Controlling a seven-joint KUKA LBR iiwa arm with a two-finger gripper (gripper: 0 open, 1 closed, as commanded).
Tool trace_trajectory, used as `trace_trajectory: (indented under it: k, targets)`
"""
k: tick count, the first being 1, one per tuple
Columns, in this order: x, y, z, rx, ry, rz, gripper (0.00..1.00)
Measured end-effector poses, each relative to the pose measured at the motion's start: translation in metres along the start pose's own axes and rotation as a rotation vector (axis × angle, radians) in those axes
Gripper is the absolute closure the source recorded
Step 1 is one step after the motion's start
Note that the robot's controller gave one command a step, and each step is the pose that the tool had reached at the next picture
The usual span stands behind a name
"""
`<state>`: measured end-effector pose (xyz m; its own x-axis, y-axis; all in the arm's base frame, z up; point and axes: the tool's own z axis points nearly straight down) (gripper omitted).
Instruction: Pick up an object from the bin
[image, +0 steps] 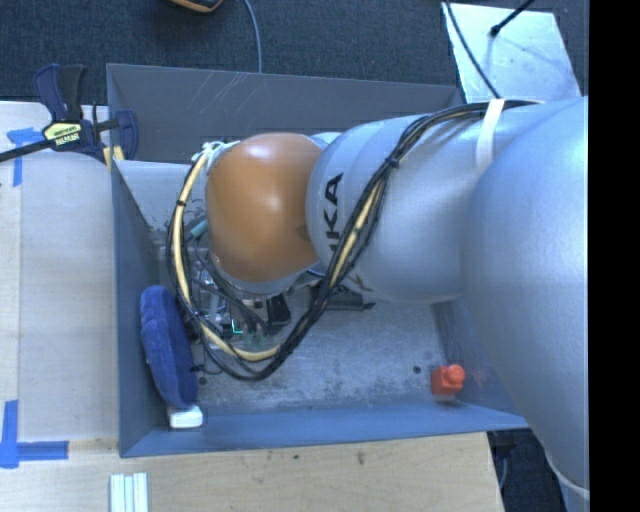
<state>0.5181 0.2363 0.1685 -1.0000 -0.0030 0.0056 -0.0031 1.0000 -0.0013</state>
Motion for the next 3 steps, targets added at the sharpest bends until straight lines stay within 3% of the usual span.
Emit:
trace_trajectory:
  k: [1, 2, 3]
  targets:
    - [0.019, 0.001, 0.093, -0.008, -0.031, -0.277, 0.00]
    - [0.020, 0.001, 0.094, 0.009, -0.031, -0.492, 0.00]
    - [0.016, -0.012, 0.093, 0.010, -0.033, -0.763, 0.00]
